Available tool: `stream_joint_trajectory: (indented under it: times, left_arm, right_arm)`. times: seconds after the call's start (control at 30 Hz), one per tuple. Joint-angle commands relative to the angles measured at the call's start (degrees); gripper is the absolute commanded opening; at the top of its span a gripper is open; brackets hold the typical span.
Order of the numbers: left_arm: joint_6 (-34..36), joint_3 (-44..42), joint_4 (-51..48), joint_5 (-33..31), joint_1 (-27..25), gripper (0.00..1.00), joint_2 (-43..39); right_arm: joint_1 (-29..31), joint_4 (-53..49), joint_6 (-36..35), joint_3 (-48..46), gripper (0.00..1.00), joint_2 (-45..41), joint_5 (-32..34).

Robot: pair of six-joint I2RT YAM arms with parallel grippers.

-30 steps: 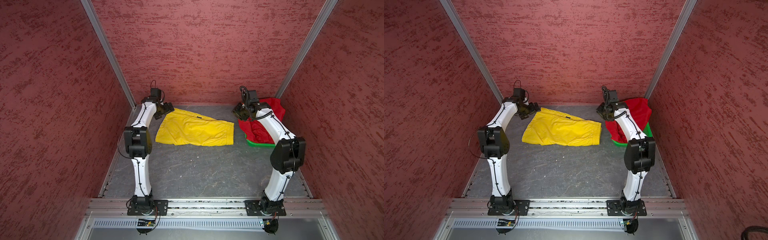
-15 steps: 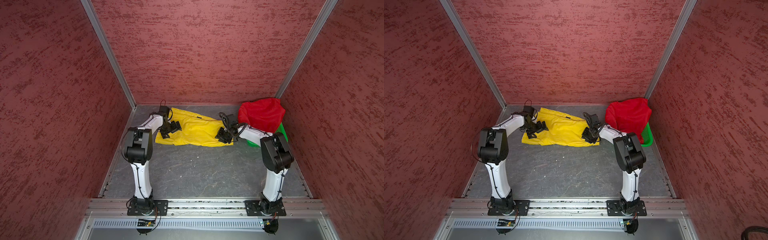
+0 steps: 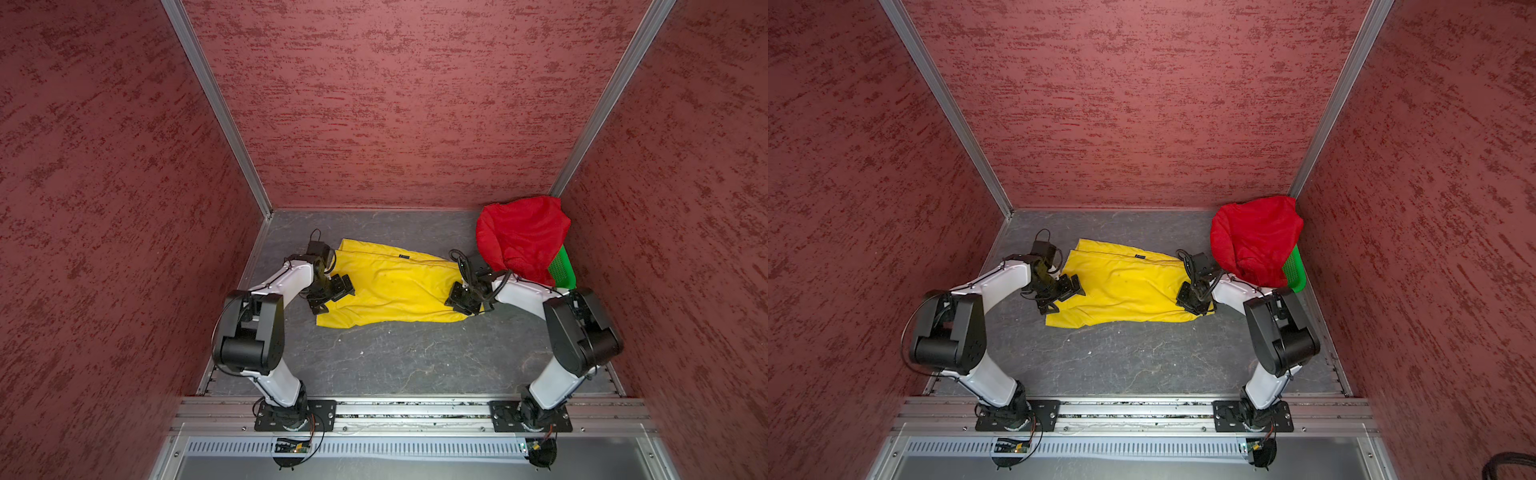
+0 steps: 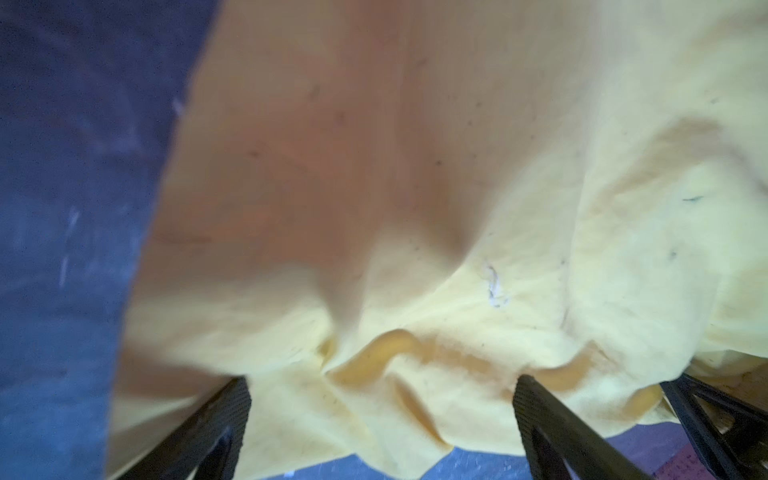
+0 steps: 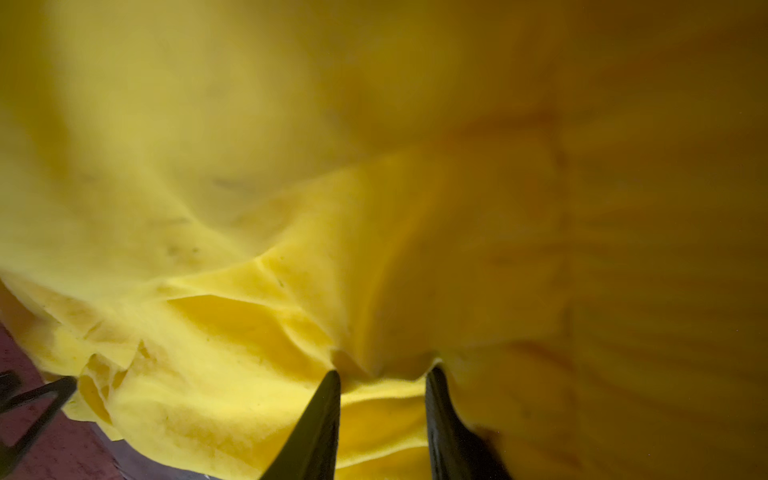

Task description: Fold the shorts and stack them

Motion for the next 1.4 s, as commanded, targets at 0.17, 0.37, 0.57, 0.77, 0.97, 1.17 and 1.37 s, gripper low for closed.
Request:
stream_joint_trajectory:
  times: [0.17, 0.37, 0.57, 0.77, 0.97, 1.17, 1.37]
  left_arm:
    - [0.65, -4.72, 9.45, 9.96, 7.91, 1.00, -15.01]
    - [10.79, 1.94, 13.88, 17.20, 12.81, 0.99, -6.48]
    - [15.84, 10.19, 18.27, 21.93, 13.18, 0.80, 7.02]
    - [21.20, 20.81, 14.43, 16.99, 9.54, 0.80, 19.67]
    - [24.39, 27.57, 13.55, 10.74, 6.49, 0.77, 26.64]
    - [29.09, 32.31, 12.61, 7.23, 4.67, 0.74, 31.02]
    - [31.34, 36.18, 7.99, 6.98, 4.50, 0.70, 34.24]
  right_arm:
    - [2.77, -3.39, -8.43, 9.74, 0.40, -7.43, 3.29]
    - [4.71, 3.72, -10.57, 16.12, 0.40, -0.78, 2.80]
    - [4.71, 8.87, -5.27, 15.11, 0.40, 5.34, -0.06]
    - [4.71, 8.32, -3.85, 13.35, 0.40, 8.31, -0.17]
    - [4.71, 7.98, -3.93, 11.29, 0.40, 10.42, 0.02]
    - [4.70, 7.68, -3.97, 10.25, 0.40, 11.83, 0.10]
    - [4.71, 6.67, -4.29, 10.66, 0.40, 13.15, 0.50]
